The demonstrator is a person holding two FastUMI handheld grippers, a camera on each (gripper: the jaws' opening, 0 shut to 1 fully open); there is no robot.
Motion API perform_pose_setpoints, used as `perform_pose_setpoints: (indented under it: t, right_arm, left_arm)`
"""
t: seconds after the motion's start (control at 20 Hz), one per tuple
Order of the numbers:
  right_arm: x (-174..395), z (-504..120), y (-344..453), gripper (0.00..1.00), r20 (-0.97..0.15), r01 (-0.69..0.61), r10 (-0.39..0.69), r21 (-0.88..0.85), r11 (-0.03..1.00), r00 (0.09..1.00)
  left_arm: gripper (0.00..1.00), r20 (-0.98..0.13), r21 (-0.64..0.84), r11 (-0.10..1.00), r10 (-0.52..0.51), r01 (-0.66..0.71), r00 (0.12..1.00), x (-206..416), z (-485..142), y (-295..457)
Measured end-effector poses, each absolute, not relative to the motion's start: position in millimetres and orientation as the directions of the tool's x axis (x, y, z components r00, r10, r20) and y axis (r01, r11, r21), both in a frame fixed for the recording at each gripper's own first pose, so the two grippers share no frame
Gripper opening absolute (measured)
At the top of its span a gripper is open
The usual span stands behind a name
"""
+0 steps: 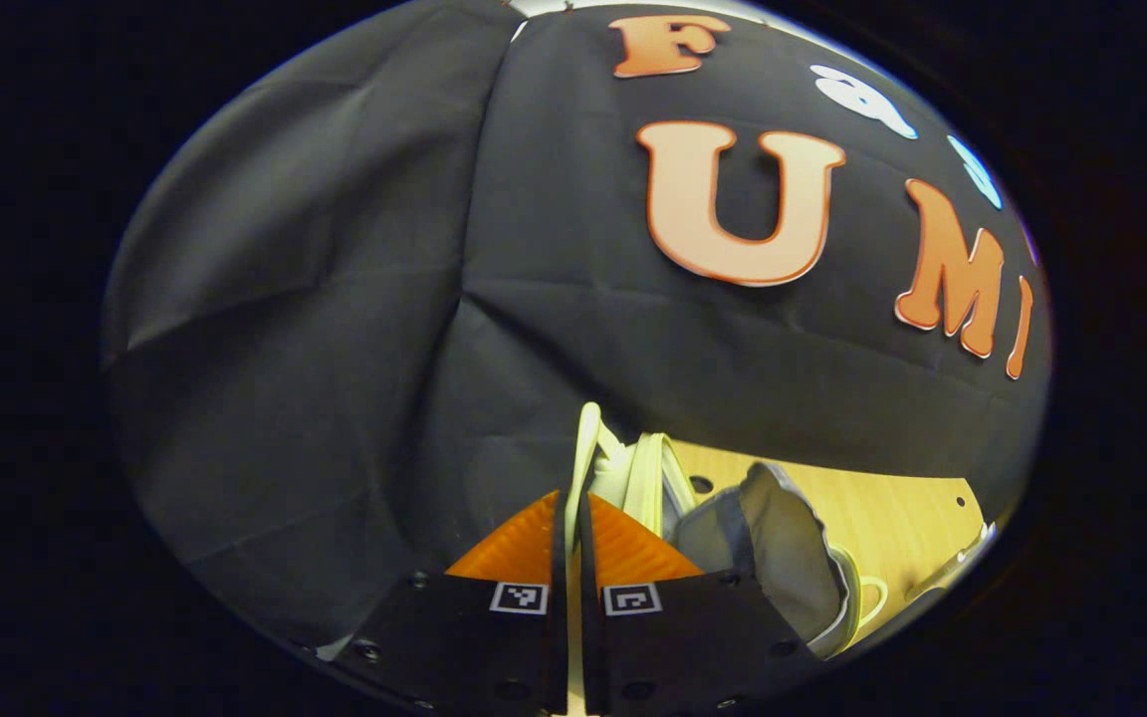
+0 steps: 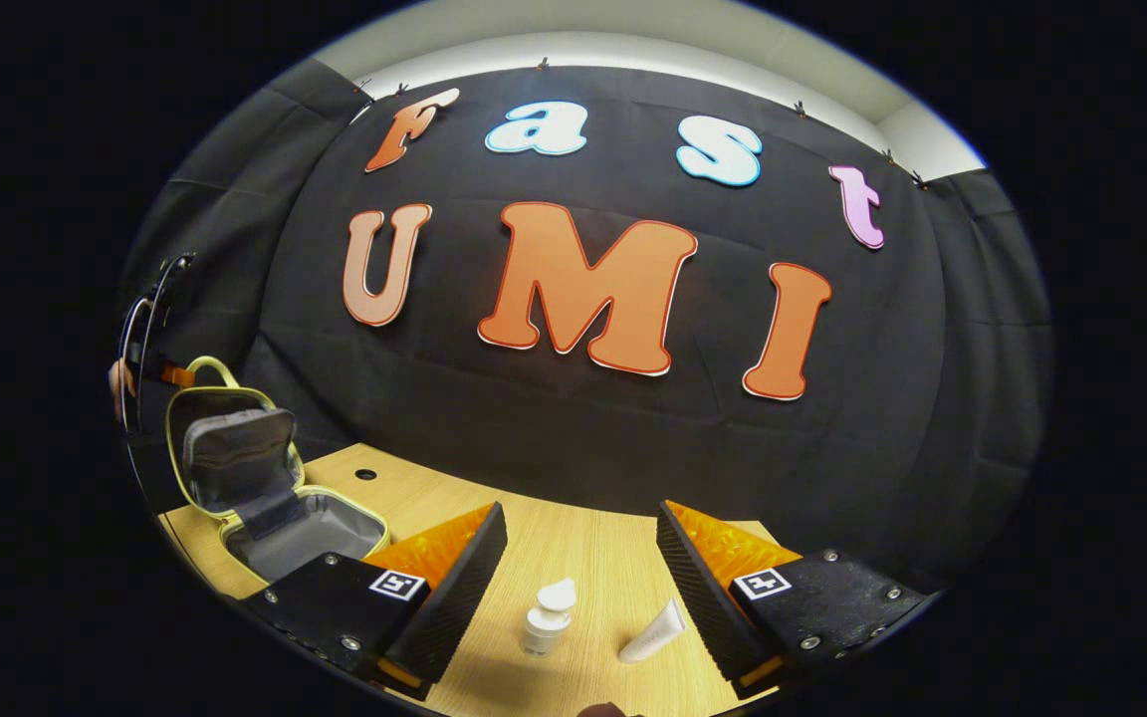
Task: First open the suitcase, pack the skin care products into it, and then close the suitcase.
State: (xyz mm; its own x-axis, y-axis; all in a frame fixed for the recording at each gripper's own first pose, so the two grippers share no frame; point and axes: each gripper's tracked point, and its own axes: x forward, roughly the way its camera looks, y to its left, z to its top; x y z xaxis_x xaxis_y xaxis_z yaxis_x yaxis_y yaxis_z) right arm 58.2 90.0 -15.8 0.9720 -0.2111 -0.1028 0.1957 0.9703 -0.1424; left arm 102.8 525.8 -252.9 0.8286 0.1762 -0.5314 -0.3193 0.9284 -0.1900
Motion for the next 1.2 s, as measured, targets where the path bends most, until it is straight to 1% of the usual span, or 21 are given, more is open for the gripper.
perform_pose_setpoints:
  t: [0.1,0.15,0.2,0.35,0.4,0.45,0.5,0.55,0.6,0.65,0.7,0.75,0.8,0.85,0.9,0.95,1.0,1.1,1.15,1.2]
  right_arm:
    - [59,-17,93,0.97,-0.111,0.207,-0.222,-0.132,0.969,0.969]
    - [61,-19,94,0.93,-0.118,0.211,-0.225,-0.124,0.97,0.967]
    - [60,-18,94,0.97,-0.118,0.218,-0.232,-0.124,0.968,0.965]
    - [62,-17,95,0.97,-0.116,0.229,-0.247,-0.149,0.962,0.962]
    - [63,-17,97,0.97,-0.121,0.228,-0.247,-0.148,0.962,0.961]
    - [63,-17,97,0.97,-0.123,0.228,-0.245,-0.14,0.964,0.962]
    - [64,-17,97,0.97,-0.125,0.227,-0.243,-0.129,0.965,0.962]
    - [65,-17,97,0.97,-0.129,0.224,-0.239,-0.122,0.967,0.962]
    - [66,-18,95,0.97,-0.131,0.219,-0.234,-0.12,0.968,0.963]
    - [66,-18,92,0.97,-0.133,0.216,-0.233,-0.125,0.968,0.963]
    - [66,-18,89,0.97,-0.133,0.212,-0.228,-0.128,0.969,0.964]
    - [66,-17,84,0.97,-0.129,0.214,-0.231,-0.132,0.968,0.964]
    - [65,-16,79,0.97,-0.127,0.213,-0.229,-0.131,0.968,0.965]
    - [65,-17,74,0.97,-0.126,0.214,-0.23,-0.127,0.968,0.965]
    - [65,-17,70,0.97,-0.125,0.213,-0.228,-0.121,0.97,0.966]
    - [65,-18,67,0.97,-0.124,0.209,-0.223,-0.116,0.971,0.967]
    - [65,-19,61,0.97,-0.124,0.21,-0.223,-0.114,0.971,0.967]
    - [64,-18,52,0.97,-0.118,0.209,-0.222,-0.114,0.971,0.968]
    - [63,-17,48,0.97,-0.112,0.206,-0.218,-0.112,0.972,0.97]
    - [62,-18,44,0.97,-0.108,0.204,-0.216,-0.114,0.972,0.97]
  left_arm:
    - [0.07,-0.573,-0.215,0.909,0.178,-0.356,0.8,95,-282,544]
    - [0.07,-0.591,-0.23,0.897,0.179,-0.378,0.787,93,-297,551]
    - [0.06,-0.609,-0.251,0.883,0.174,-0.396,0.774,97,-310,555]
    - [0.06,-0.655,-0.311,0.836,0.156,-0.452,0.739,96,-353,568]
    - [0.07,-0.685,-0.299,0.813,0.181,-0.499,0.705,91,-365,577]
    - [0.09,-0.724,-0.216,0.802,0.25,-0.556,0.643,77,-372,591]
    - [0.18,-0.743,-0.158,0.799,0.291,-0.58,0.603,70,-375,602]
    - [0.16,-0.749,-0.141,0.8,0.299,-0.584,0.591,70,-379,607]
    - [0.12,-0.74,-0.153,0.801,0.295,-0.578,0.605,71,-372,608]
    - [0.24,-0.725,-0.167,0.801,0.295,-0.575,0.622,73,-369,607]
    - [0.27,-0.703,-0.185,0.804,0.294,-0.566,0.647,76,-359,603]
    - [0.48,-0.681,-0.197,0.807,0.295,-0.556,0.67,76,-351,596]
    - [0.48,-0.657,-0.217,0.816,0.284,-0.536,0.698,83,-344,585]
    - [0.62,-0.633,-0.224,0.826,0.281,-0.518,0.722,86,-333,571]
    - [0.71,-0.606,-0.224,0.841,0.275,-0.492,0.746,87,-317,562]
    - [0.79,-0.581,-0.205,0.855,0.285,-0.476,0.762,89,-305,560]
    - [0.79,-0.549,-0.193,0.871,0.286,-0.452,0.785,89,-290,557]
    - [0.9,-0.486,-0.179,0.897,0.276,-0.404,0.829,93,-263,533]
    - [0.98,-0.457,-0.18,0.906,0.268,-0.383,0.848,94,-246,524]
    - [0.97,-0.428,-0.183,0.914,0.257,-0.361,0.866,97,-233,517]
